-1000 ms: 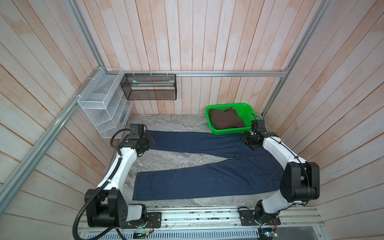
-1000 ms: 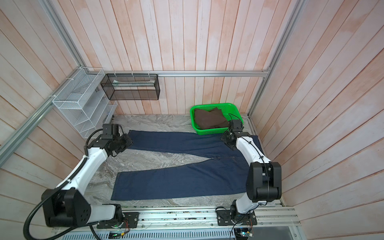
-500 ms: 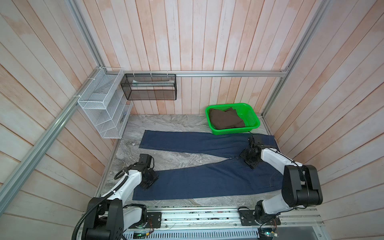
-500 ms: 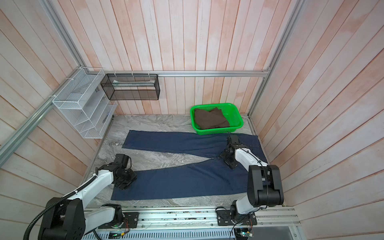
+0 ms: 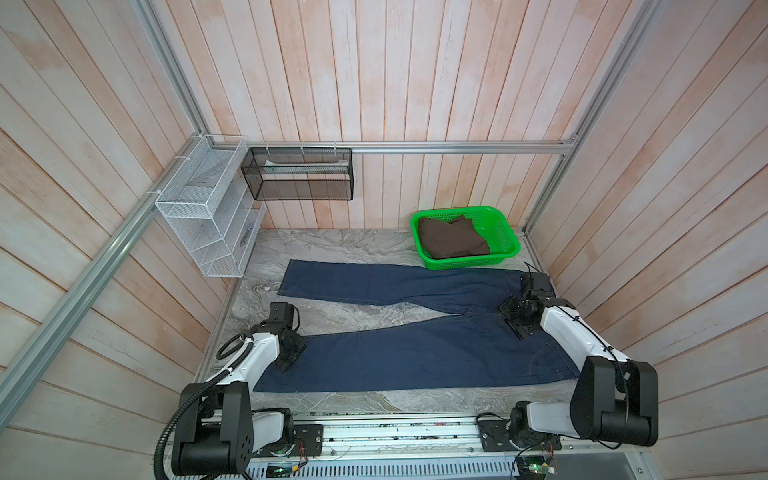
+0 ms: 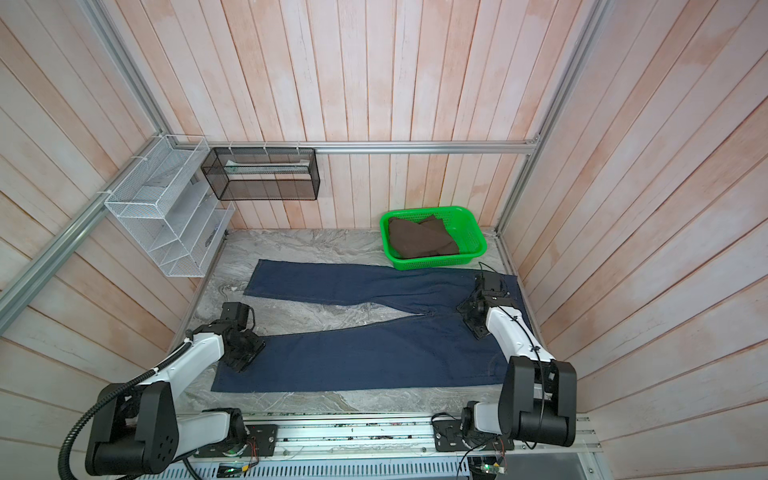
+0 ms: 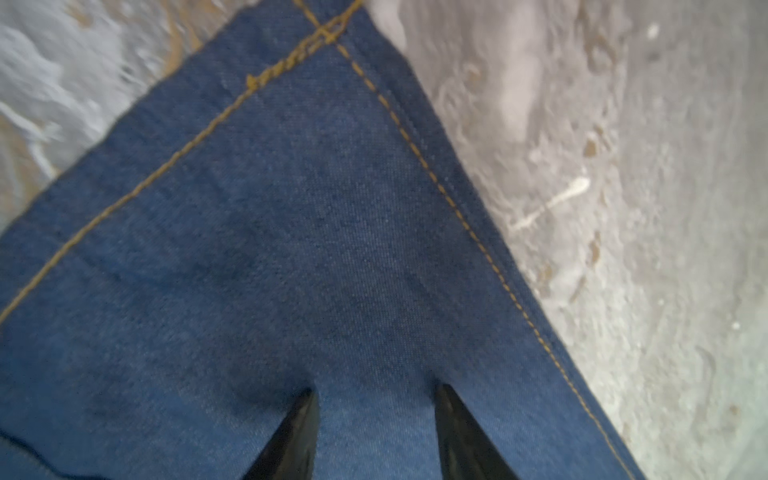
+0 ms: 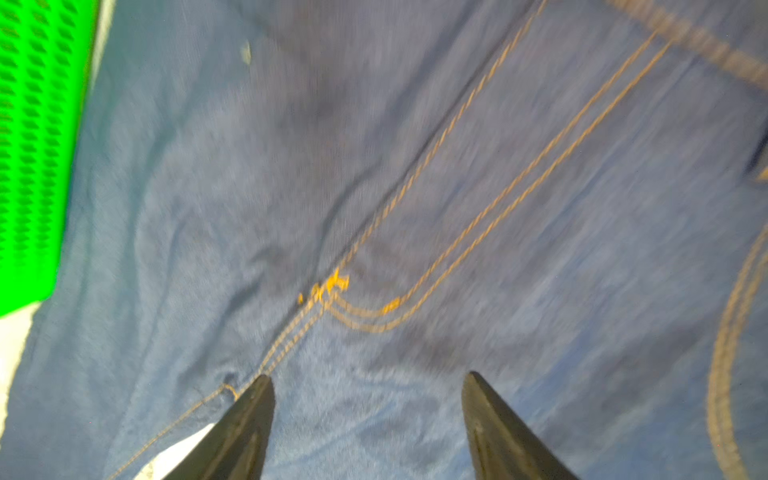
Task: Fold and stack the trousers
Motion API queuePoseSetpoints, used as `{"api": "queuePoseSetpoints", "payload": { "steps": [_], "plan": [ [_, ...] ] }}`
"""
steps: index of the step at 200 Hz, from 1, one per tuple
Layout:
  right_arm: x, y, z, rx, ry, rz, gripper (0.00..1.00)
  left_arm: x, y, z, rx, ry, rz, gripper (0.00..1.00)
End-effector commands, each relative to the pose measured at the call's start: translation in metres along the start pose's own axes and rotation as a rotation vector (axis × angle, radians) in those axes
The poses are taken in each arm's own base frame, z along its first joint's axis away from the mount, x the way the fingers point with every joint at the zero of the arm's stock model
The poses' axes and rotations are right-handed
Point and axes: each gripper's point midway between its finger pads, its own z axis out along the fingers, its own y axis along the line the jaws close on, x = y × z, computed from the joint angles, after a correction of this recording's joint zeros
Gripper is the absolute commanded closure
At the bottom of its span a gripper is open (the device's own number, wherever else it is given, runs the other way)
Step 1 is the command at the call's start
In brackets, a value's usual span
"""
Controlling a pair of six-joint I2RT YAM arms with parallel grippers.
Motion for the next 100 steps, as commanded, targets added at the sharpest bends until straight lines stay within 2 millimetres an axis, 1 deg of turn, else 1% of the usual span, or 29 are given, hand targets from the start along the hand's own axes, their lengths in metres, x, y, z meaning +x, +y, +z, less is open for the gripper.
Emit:
{"api": "queuePoseSetpoints", "payload": {
  "steps": [1,16,25,38,57,69,83,100],
  "plan": [
    [-0.011,-0.004,-0.003,0.033,-0.018,0.045,0.27,0.014,0.047,0.015,-0.19,0.033,-0.019,0.51],
    [-0.018,-0.001,-0.003,0.042,-0.026,0.062,0.27,0.012,0.042,0.011,-0.166,0.027,-0.023,0.51],
    [-0.022,0.002,-0.002,0.043,-0.026,0.075,0.26,0.009,0.031,0.004,-0.117,0.024,-0.017,0.51],
    [-0.03,0.006,-0.002,0.044,-0.032,0.094,0.26,0.002,0.007,-0.013,-0.012,0.0,-0.002,0.51],
    [-0.039,0.014,0.0,0.038,-0.042,0.115,0.26,-0.014,-0.035,-0.053,0.135,-0.078,0.033,0.47],
    [-0.044,0.016,0.002,0.041,-0.049,0.125,0.26,-0.023,-0.059,-0.074,0.203,-0.098,0.059,0.45],
    [-0.047,0.018,0.006,0.043,-0.046,0.138,0.26,-0.034,-0.082,-0.089,0.24,-0.119,0.096,0.45],
    [-0.049,0.019,0.011,0.044,-0.034,0.153,0.26,-0.045,-0.108,-0.096,0.266,-0.137,0.147,0.45]
  ]
}}
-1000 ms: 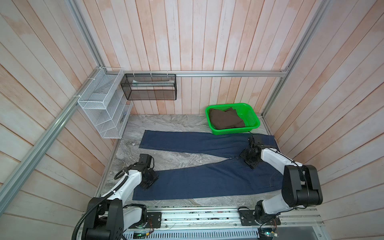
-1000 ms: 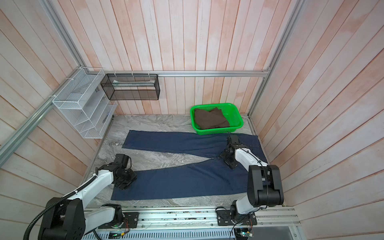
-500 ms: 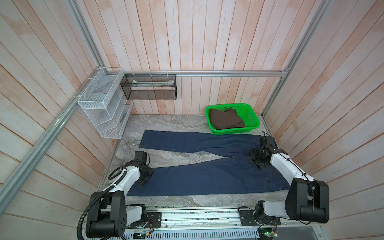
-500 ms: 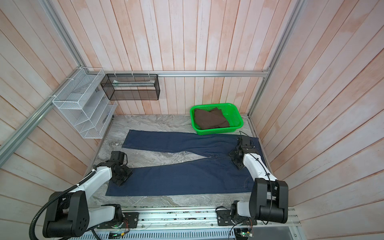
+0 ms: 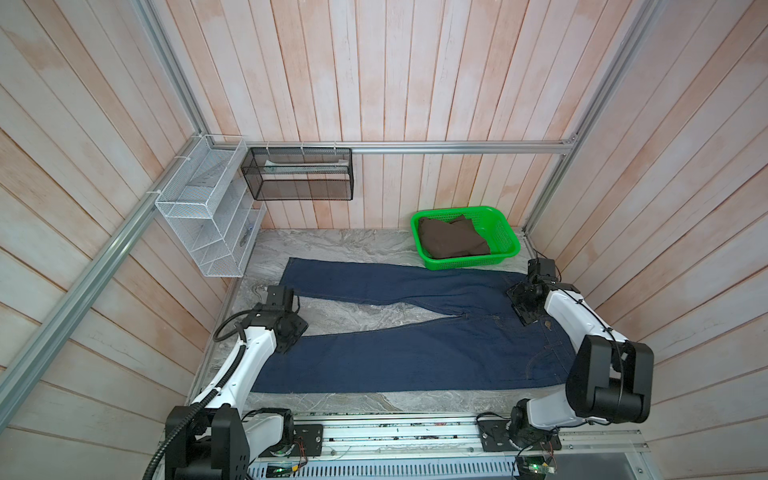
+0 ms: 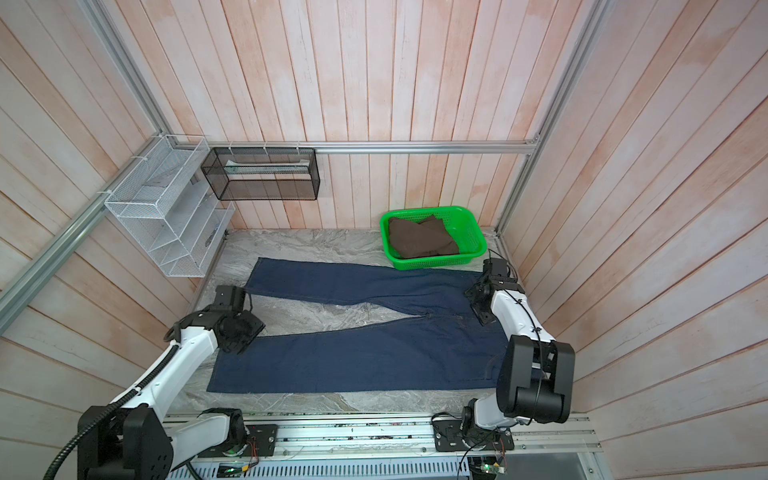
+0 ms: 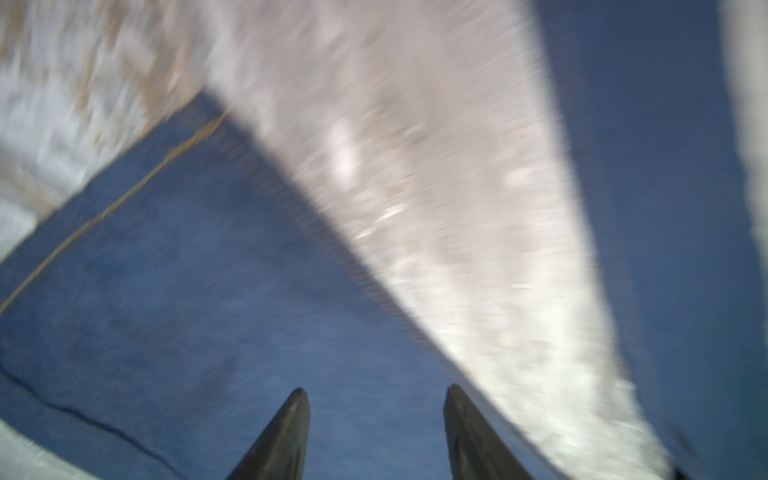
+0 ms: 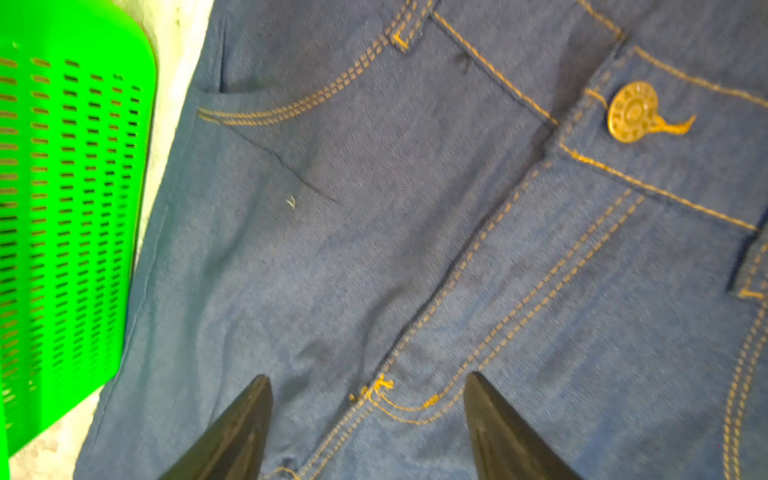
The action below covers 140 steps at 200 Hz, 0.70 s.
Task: Fold and stack the trousers
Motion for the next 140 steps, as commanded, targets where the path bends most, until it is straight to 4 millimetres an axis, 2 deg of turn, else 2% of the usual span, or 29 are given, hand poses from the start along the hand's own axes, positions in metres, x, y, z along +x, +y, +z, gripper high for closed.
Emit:
{"api": "queuePoseSetpoints", "payload": {
  "steps": [1,35,63,110,140],
  "plan": [
    [-0.006,-0.003,0.007,0.033,0.002,0.043,0.26,-0.015,-0.031,-0.003,0.044,-0.011,0.075,0.45],
    [-0.007,-0.001,0.015,0.039,0.015,0.045,0.26,-0.037,-0.07,0.013,0.08,-0.059,0.173,0.45],
    [-0.011,-0.002,0.02,0.045,0.015,0.042,0.27,-0.05,-0.093,0.039,0.093,-0.062,0.215,0.46],
    [-0.017,0.001,0.025,0.038,0.023,0.019,0.3,-0.064,-0.125,0.092,0.108,-0.045,0.272,0.66],
    [-0.021,0.003,0.026,0.014,0.024,0.022,0.33,-0.07,-0.135,0.122,0.109,-0.013,0.287,0.78]
  ]
}}
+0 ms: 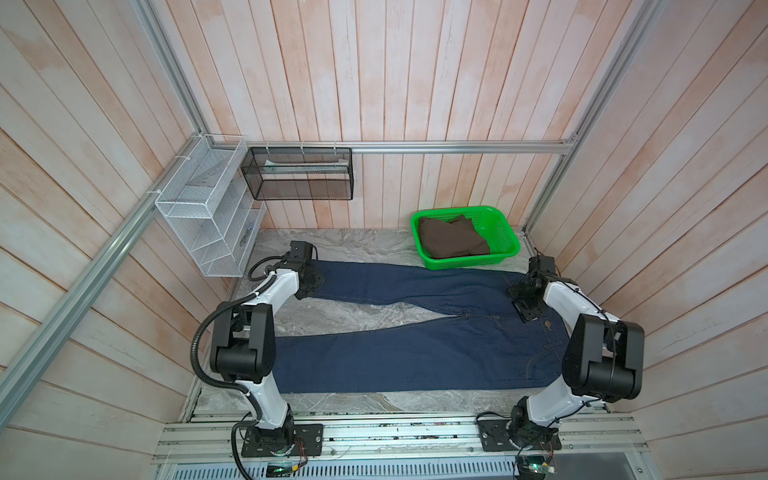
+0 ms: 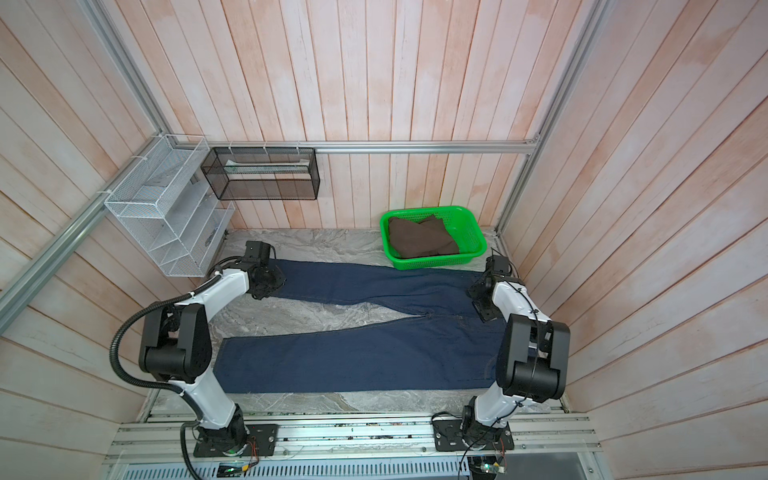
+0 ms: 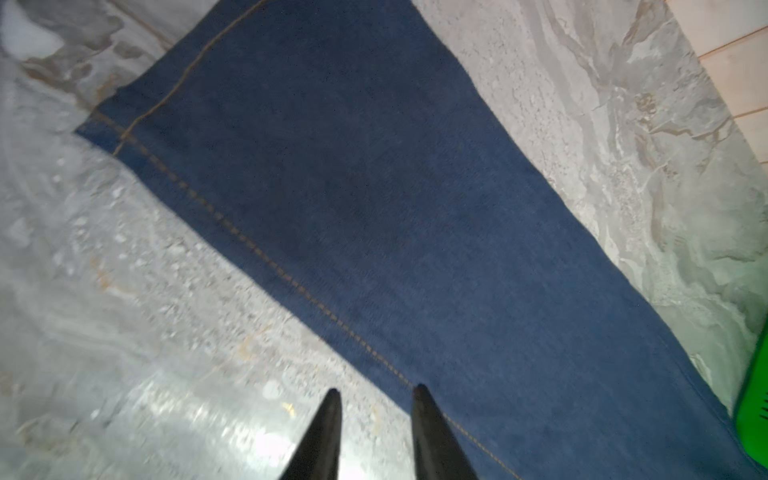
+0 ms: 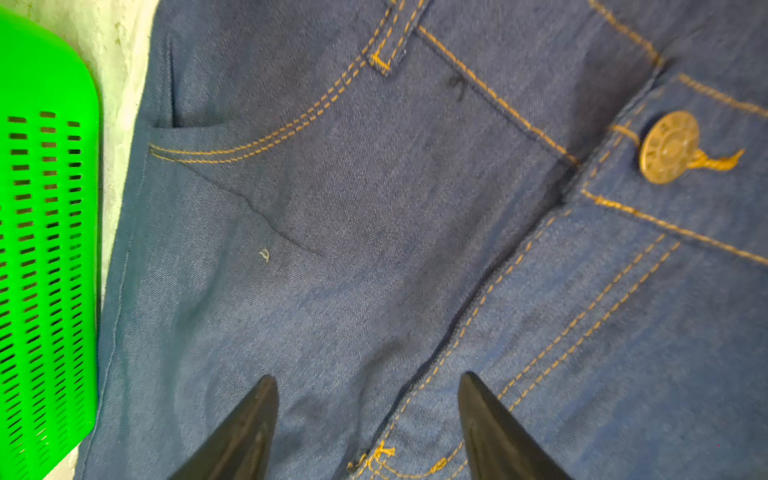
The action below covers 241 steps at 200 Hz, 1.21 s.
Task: Fold and stack the trousers
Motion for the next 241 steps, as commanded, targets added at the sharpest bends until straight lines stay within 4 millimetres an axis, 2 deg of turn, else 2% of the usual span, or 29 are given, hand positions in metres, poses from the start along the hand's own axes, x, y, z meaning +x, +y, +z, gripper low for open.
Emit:
{"api": "queuePoseSetpoints", "payload": {
  "steps": [1,40,79,127,170,205,224,241],
  "plan": [
    [-0.007,0.007,0.001,-0.028,-0.002,-0.01,0.33,-0.016,-0.012,0.016,0.039,-0.017,0.032,0.79],
    [-0.012,0.007,0.004,-0.024,-0.001,-0.01,0.34,-0.021,-0.004,0.041,0.01,0.022,0.023,0.84],
    [-0.012,0.003,0.012,-0.003,0.017,-0.015,0.33,-0.022,0.038,0.057,-0.066,0.081,-0.043,0.84],
    [-0.015,-0.002,0.017,0.01,0.021,-0.003,0.33,-0.029,0.07,0.07,-0.12,0.135,-0.059,0.82],
    [-0.019,-0.008,0.02,0.018,0.028,0.017,0.32,-0.036,0.092,0.076,-0.155,0.155,-0.077,0.82],
    [-0.021,-0.008,0.019,0.014,0.028,0.025,0.32,-0.041,0.121,0.068,-0.18,0.148,-0.129,0.82],
    [-0.023,-0.005,0.016,0.003,0.027,0.028,0.32,-0.045,0.121,0.063,-0.158,0.136,-0.135,0.82],
    [-0.027,-0.001,0.012,-0.013,0.025,0.032,0.32,-0.049,0.105,0.059,-0.088,0.131,-0.121,0.81]
  ]
}}
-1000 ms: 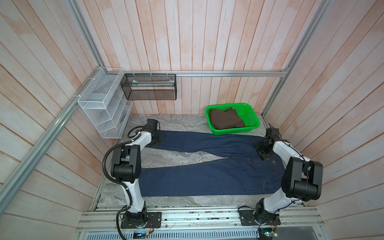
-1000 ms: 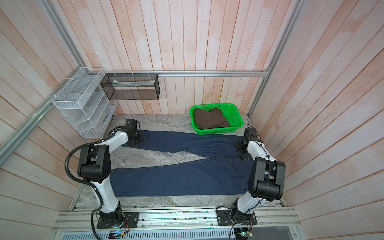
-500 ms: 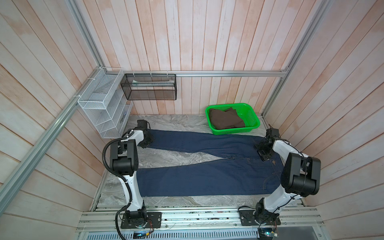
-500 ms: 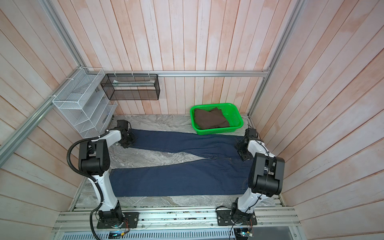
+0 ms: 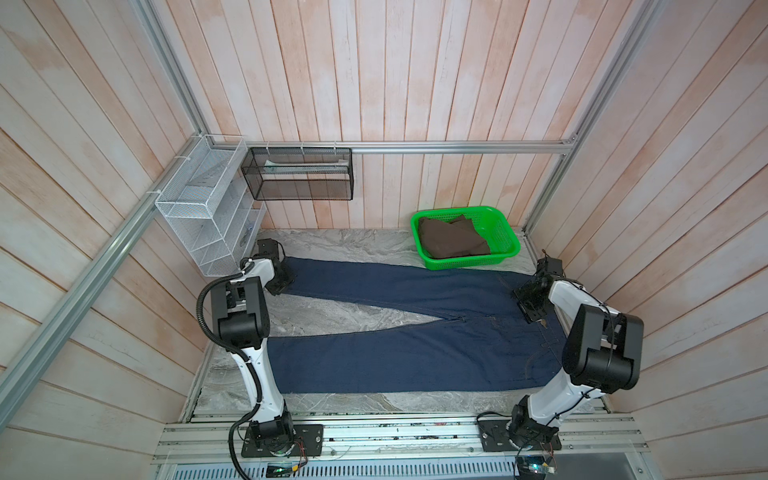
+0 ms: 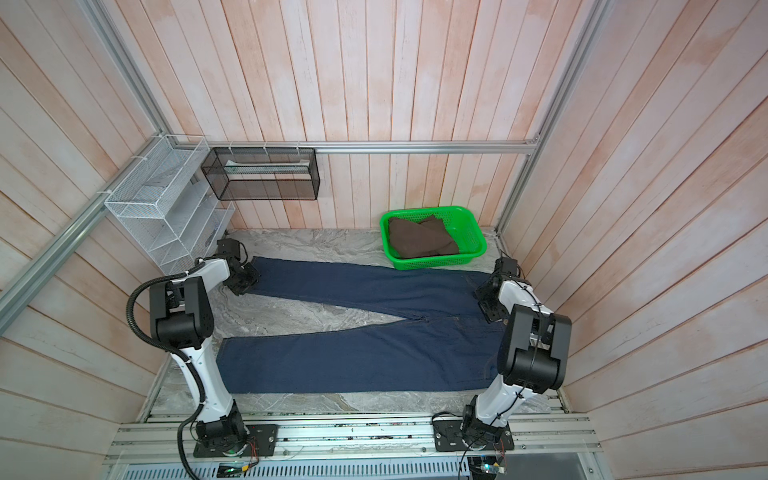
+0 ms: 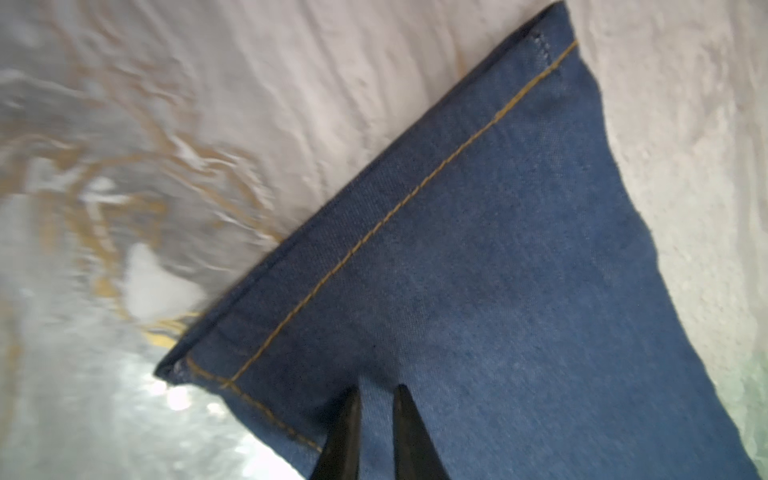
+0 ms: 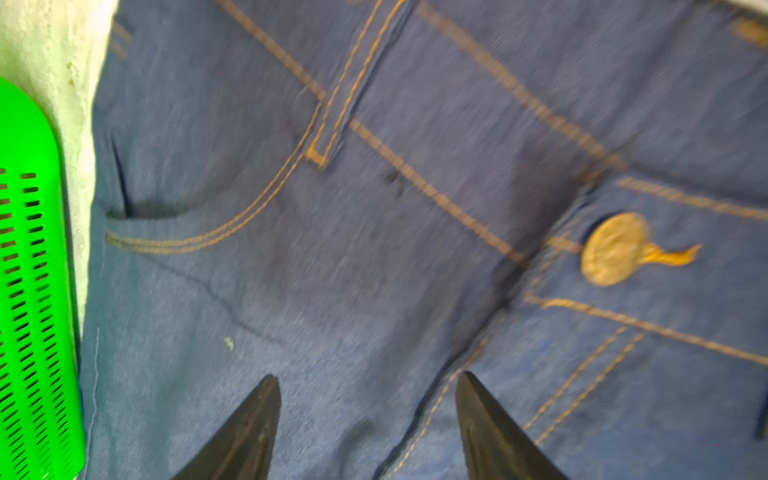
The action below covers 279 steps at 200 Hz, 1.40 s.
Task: Fold and stack the trousers
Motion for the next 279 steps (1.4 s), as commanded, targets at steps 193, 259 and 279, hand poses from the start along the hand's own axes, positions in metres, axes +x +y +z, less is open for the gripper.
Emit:
{"api": "queuePoseSetpoints", "payload": {
  "steps": [193,259,279],
  "plan": [
    [-0.143,0.051,0.024,0.144,-0.048,0.095,0.31,0.079,-0.124,-0.18,0.333,-0.256,0.361,0.49],
    [-0.157,0.058,0.047,0.189,-0.075,-0.04,0.34,0.096,-0.108,-0.181,0.358,-0.254,0.364,0.49],
    [-0.158,0.06,0.056,0.189,-0.061,-0.059,0.36,0.099,-0.105,-0.18,0.359,-0.253,0.363,0.49]
  ]
}}
